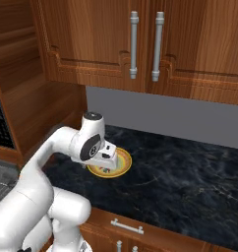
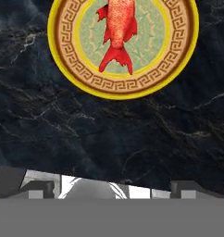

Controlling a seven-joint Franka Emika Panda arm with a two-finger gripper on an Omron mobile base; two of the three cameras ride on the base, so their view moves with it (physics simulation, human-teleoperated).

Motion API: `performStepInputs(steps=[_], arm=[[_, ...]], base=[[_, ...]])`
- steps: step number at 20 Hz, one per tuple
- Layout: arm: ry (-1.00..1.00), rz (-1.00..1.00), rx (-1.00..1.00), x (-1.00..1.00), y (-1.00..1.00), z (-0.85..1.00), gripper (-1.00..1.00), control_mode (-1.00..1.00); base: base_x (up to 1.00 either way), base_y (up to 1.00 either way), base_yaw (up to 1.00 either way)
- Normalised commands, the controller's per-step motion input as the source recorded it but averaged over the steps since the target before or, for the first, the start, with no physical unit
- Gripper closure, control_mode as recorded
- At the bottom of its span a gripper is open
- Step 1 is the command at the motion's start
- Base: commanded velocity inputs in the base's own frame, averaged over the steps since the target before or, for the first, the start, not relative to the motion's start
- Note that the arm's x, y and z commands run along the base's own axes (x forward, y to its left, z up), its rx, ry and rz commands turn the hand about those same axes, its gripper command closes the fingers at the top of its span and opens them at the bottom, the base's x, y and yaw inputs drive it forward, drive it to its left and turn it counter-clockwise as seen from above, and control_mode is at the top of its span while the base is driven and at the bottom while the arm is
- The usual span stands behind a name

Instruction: Take the fish from the oven and place it on the plate on the counter.

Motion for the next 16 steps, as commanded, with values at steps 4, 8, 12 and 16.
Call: performStepInputs(steps=[4,8,12,16], arm=[[0.00,0.00,0.00,-0.37,0.00,1.00,-1.00,-1.00],[-0.04,0.00,0.00,-0.36,0.00,1.00,-1.00,-1.00],[-0.18,0.00,0.00,-0.56,0.00,1.00,-1.00,-1.00],[-0.23,0.00,0.00,-0.54,0.00,0.94,-1.00,-1.00]], base=[[0.00,0.00,0.00],[0.00,0.00,0.00],[0.00,0.00,0.00],[0.00,0.00,0.00]])
